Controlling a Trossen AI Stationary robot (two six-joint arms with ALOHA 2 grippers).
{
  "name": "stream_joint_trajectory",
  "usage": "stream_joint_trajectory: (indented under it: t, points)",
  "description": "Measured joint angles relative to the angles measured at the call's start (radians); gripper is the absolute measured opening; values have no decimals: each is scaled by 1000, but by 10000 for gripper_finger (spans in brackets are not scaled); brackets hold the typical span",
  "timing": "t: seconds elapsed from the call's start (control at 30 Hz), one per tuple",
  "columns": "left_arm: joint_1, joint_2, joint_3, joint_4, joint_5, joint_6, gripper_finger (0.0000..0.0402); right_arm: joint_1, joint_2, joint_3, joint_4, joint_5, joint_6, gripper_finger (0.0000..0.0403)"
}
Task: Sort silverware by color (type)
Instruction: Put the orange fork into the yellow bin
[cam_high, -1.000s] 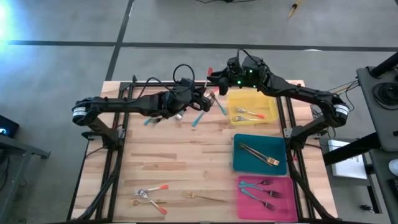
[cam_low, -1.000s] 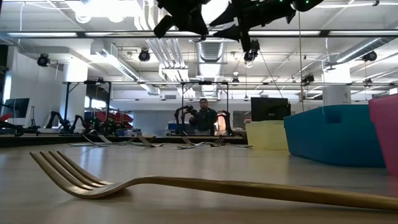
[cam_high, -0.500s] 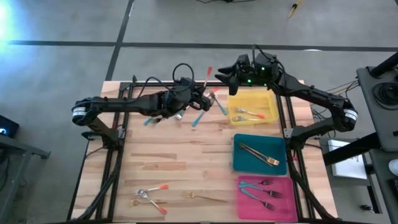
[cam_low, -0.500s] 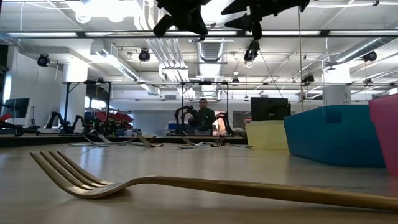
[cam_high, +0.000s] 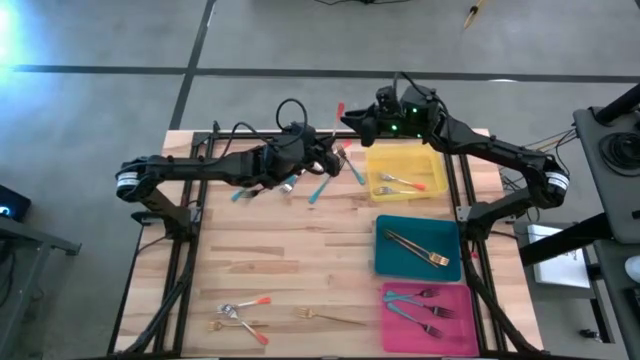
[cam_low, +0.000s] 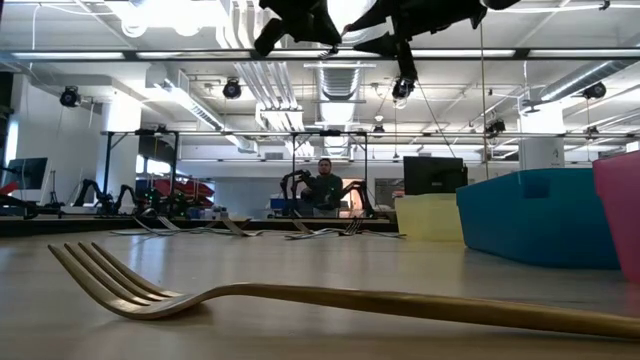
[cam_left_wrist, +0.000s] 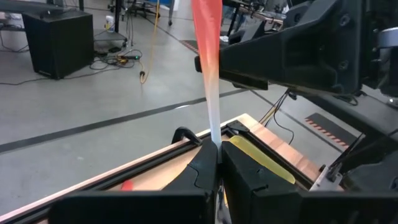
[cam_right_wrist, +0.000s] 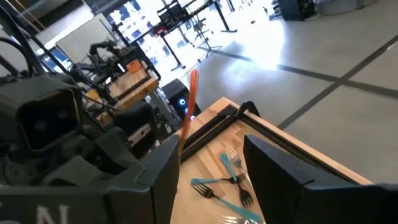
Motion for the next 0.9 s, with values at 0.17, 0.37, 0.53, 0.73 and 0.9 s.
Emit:
stream_joint_trajectory:
  t: [0.17,0.37,0.53,0.73,0.9]
  points:
    - [0,0,0,10,0,-2,0,0,2,0,34,0,14,180]
    - [0,2,0,32,2,-2,0,1,3,0,61,0,16,180]
    - [0,17,0,72,39,8,0,3,28,0,126,0,40,171]
    - [-1,33,0,79,24,7,0,2,56,0,146,2,75,136]
    - [0,21,0,77,-8,26,0,0,49,0,152,3,62,95]
